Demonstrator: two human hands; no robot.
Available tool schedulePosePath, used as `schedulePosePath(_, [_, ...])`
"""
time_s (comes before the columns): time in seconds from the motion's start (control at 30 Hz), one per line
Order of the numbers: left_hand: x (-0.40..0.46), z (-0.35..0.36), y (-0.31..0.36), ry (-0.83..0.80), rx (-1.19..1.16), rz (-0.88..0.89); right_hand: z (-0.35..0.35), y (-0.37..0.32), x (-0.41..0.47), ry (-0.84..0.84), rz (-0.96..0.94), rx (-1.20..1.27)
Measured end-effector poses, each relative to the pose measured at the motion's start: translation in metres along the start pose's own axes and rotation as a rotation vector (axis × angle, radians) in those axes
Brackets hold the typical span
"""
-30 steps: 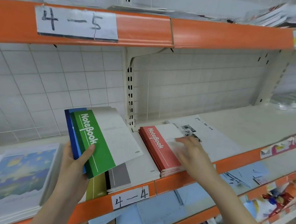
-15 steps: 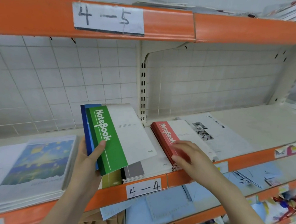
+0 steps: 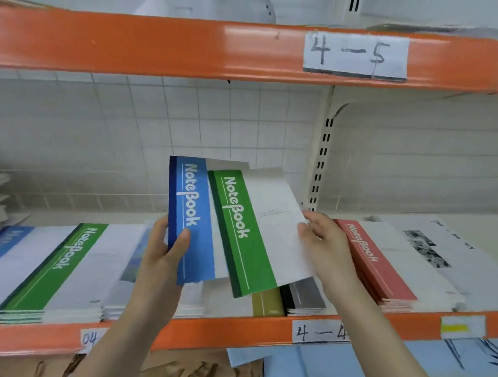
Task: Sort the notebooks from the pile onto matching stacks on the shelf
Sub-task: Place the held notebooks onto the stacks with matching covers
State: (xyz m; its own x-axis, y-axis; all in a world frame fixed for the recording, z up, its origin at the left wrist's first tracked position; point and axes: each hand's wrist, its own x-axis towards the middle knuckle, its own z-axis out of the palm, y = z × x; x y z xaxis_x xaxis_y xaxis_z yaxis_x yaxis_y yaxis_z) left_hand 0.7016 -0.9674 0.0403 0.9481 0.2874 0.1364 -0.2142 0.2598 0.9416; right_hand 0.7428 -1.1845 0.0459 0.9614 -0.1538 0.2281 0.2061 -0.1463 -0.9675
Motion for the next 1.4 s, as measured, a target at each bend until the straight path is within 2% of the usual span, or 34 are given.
schedulePosePath(0.1, [0.011, -0.053, 0.016, 0.124, 0.073, 0.053, 0.028, 0.0, 0.002, 0.062, -0.004, 0.027])
schedulePosePath(0.27, [0.022, -0.149, 0.032, 0.234, 0.183, 0.059, 0.095, 0.002, -0.008, 0.018, 0.028, 0.032])
schedulePosePath(0.53, [0.033, -0.25, 0.058, 0.342, 0.093, -0.066, 0.189, -0.006, -0.023, -0.024, 0.015, -0.015])
schedulePosePath(0.67, [0.038, -0.292, 0.071, 0.391, 0.077, -0.031, 0.233, -0.008, -0.034, -0.145, -0.054, -0.284])
schedulePosePath(0.8, [0.043, -0.319, 0.08, 0.377, 0.051, -0.005, 0.273, -0.011, -0.052, -0.285, -0.043, -0.588])
schedulePosePath(0.97, [0.051, -0.337, 0.085, 0.326, 0.055, -0.012, 0.291, -0.022, -0.07, -0.293, -0.158, -1.094])
schedulePosePath(1.1, [0.059, -0.347, 0.088, 0.314, 0.067, -0.045, 0.303, -0.031, -0.078, -0.297, -0.203, -1.332])
schedulePosePath(1.2, [0.063, -0.354, 0.089, 0.29, 0.09, -0.046, 0.314, -0.033, -0.081, -0.325, -0.341, -1.249])
schedulePosePath(1.33, [0.068, -0.359, 0.094, 0.228, 0.167, -0.069, 0.334, -0.026, -0.094, -0.607, -0.434, -0.984])
schedulePosePath(1.4, [0.072, -0.36, 0.095, 0.139, 0.291, -0.087, 0.339, -0.017, -0.1, -0.633, -0.468, -0.989])
